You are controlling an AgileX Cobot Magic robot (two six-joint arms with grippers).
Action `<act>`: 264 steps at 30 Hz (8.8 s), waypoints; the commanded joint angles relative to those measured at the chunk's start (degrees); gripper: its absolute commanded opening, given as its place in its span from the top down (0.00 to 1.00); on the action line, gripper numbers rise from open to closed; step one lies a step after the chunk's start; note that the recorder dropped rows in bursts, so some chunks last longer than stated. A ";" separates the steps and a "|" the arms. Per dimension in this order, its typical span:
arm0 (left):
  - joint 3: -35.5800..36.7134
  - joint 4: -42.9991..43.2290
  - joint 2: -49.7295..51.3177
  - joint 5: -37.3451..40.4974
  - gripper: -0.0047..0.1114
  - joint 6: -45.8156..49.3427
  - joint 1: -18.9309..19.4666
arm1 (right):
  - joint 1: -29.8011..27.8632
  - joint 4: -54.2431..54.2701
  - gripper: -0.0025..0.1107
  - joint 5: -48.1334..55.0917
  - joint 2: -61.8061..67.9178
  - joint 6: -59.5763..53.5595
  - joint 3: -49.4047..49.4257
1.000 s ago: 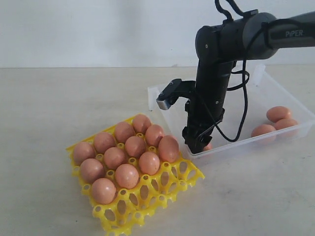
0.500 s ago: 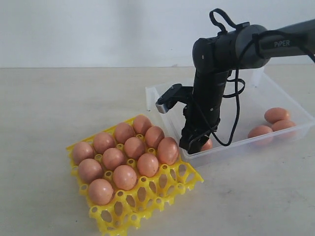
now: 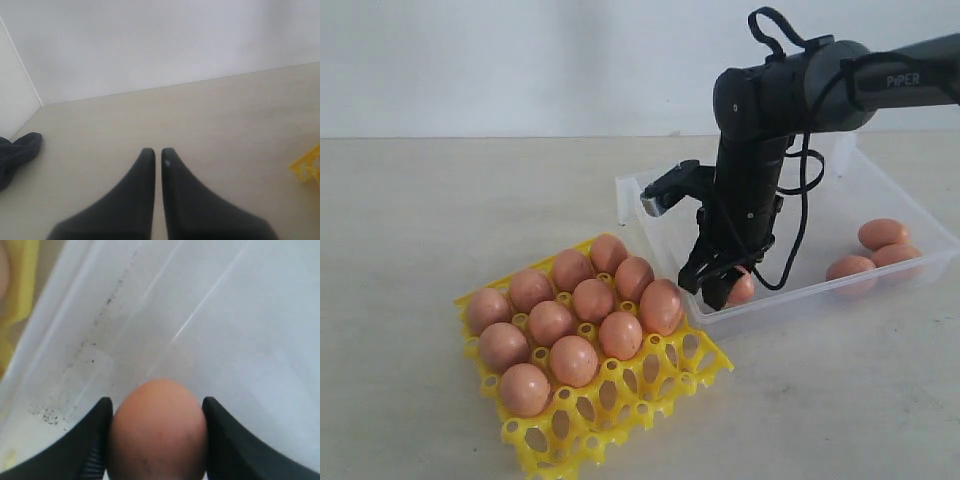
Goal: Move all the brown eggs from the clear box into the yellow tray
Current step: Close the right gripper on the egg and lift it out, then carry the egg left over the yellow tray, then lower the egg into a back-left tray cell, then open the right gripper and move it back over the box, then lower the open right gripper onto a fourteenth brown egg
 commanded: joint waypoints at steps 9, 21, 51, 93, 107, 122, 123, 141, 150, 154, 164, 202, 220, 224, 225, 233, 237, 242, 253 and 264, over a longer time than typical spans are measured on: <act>0.20 -0.11 -0.18 -0.19 0.92 -0.18 -0.27 | 1.51 -4.39 0.98 -9.77 -16.99 29.55 2.15; 0.20 -0.11 -0.18 -0.19 0.92 -0.18 -0.27 | 23.92 -11.44 0.98 -58.81 -36.01 49.46 29.08; 0.20 -0.11 -0.18 -0.19 0.92 -0.18 -0.27 | 32.62 -56.63 0.98 -93.72 -35.41 87.90 31.67; 0.20 -0.11 -0.18 -0.19 0.92 -0.18 -0.27 | 25.56 -86.43 0.98 -84.88 -17.81 99.43 39.64; 0.20 -0.11 -0.18 -0.19 0.92 -0.18 -0.27 | 25.56 -86.21 0.94 -76.84 -17.81 100.90 39.64; 0.20 -0.11 -0.18 -0.19 0.92 -0.18 -0.27 | 25.56 -83.50 0.62 -76.58 -17.81 100.90 39.64; 0.20 -0.11 -0.18 -0.19 0.92 -0.18 -0.27 | 25.56 -83.50 0.62 -76.58 -17.81 100.90 39.64; 0.20 -0.11 -0.18 -0.19 0.92 -0.18 -0.27 | 25.56 -83.50 0.39 -76.78 -18.89 100.90 39.39; 0.20 -0.11 -0.18 -0.19 0.92 -0.18 -0.27 | 25.56 -83.40 0.39 -69.22 -25.07 100.90 37.33; 0.20 -0.11 -0.18 -0.19 0.92 -0.18 -0.27 | 25.56 -83.40 0.41 -69.23 -26.93 101.43 37.33; 0.20 -0.11 -0.18 -0.19 0.92 -0.18 -0.27 | 25.66 -83.62 0.97 -72.69 -27.23 111.18 38.23; 0.20 -0.11 -0.18 -0.19 0.92 -0.18 -0.27 | 25.66 -83.69 0.98 -69.63 -20.95 113.65 44.72; 0.20 -0.11 -0.18 -0.19 0.92 -0.18 -0.27 | 24.67 -87.44 0.98 -19.34 -43.66 105.38 43.87; 0.20 -0.11 -0.18 -0.19 0.92 -0.18 -0.27 | 12.75 -74.77 0.98 -22.49 -43.31 89.12 38.80; 0.20 -0.11 -0.18 -0.19 0.92 -0.18 -0.27 | 8.25 -66.86 0.98 -25.20 -42.36 82.06 36.67; 0.20 -0.11 -0.18 -0.19 0.92 -0.18 -0.27 | -16.91 -2.88 0.98 -6.74 -28.86 11.95 15.38; 0.20 -0.11 -0.18 -0.19 0.92 -0.18 -0.27 | -18.41 -2.95 0.98 4.50 -22.82 4.57 9.12; 0.20 -0.11 -0.18 -0.19 0.92 -0.18 -0.27 | -17.76 -5.44 0.89 4.21 -20.11 -4.25 8.75; 0.20 -0.11 -0.18 -0.19 0.92 -0.18 -0.27 | -17.76 -17.77 0.52 -6.66 -9.90 -11.15 8.75; 0.20 -0.11 -0.18 -0.19 0.92 -0.18 -0.27 | -17.76 -20.25 0.52 -18.04 -5.98 -10.61 8.75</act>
